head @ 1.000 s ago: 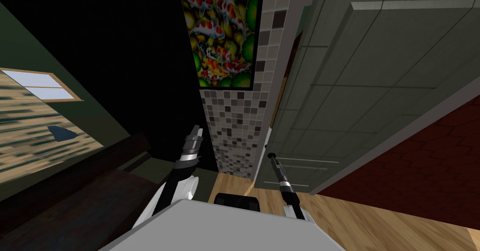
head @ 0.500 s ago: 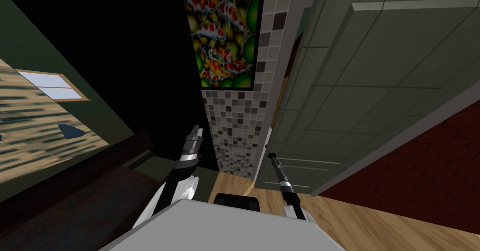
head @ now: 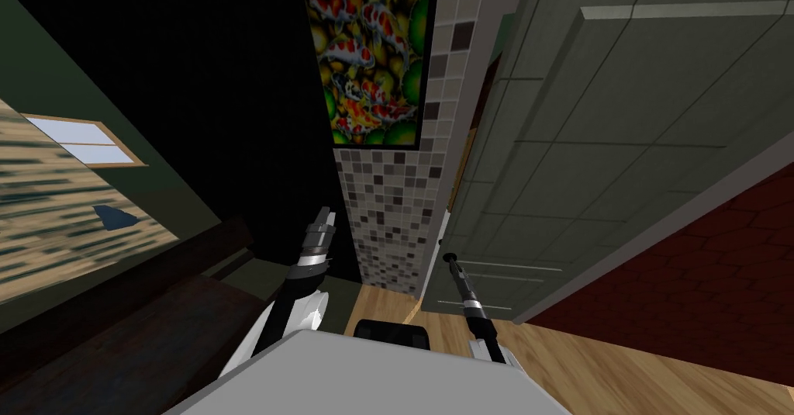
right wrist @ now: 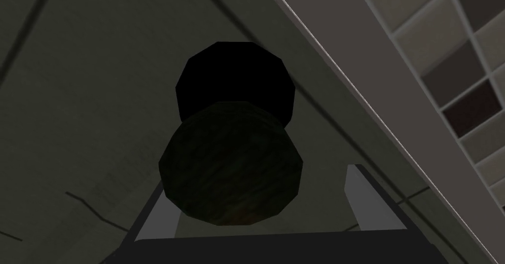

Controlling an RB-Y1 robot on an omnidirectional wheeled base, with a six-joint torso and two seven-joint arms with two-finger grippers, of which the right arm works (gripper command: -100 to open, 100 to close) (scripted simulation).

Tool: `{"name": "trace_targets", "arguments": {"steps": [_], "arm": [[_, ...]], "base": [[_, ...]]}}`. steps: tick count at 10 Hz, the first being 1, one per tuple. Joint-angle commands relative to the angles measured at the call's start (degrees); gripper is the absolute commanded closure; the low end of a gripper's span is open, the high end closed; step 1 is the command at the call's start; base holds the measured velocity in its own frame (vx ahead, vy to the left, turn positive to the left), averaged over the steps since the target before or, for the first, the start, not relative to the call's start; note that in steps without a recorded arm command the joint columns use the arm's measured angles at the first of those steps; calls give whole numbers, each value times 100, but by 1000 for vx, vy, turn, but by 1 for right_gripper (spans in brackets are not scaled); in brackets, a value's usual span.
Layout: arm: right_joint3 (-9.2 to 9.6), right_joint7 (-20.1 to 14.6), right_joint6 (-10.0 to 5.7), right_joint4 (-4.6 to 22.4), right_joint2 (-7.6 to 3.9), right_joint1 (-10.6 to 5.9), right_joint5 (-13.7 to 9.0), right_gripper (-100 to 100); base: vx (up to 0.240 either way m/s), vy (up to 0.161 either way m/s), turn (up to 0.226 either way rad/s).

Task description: Pull the door open

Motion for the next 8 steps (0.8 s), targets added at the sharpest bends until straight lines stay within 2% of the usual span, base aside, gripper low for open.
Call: {"name": "trace_targets", "arguments": {"steps": [1,3,7,8], "arm": [[0,-164,5,0,-5,6,-42,100],[0,-344,11,0,-12,12,-90,100],[0,-925,32,0,-33,35,-254,100],[0,-939,32,0,-33,35,-254,100]], "base": [[-17,-25,11],[-18,-30,48],[-32,-11,80],[-28,-15,38]]}}
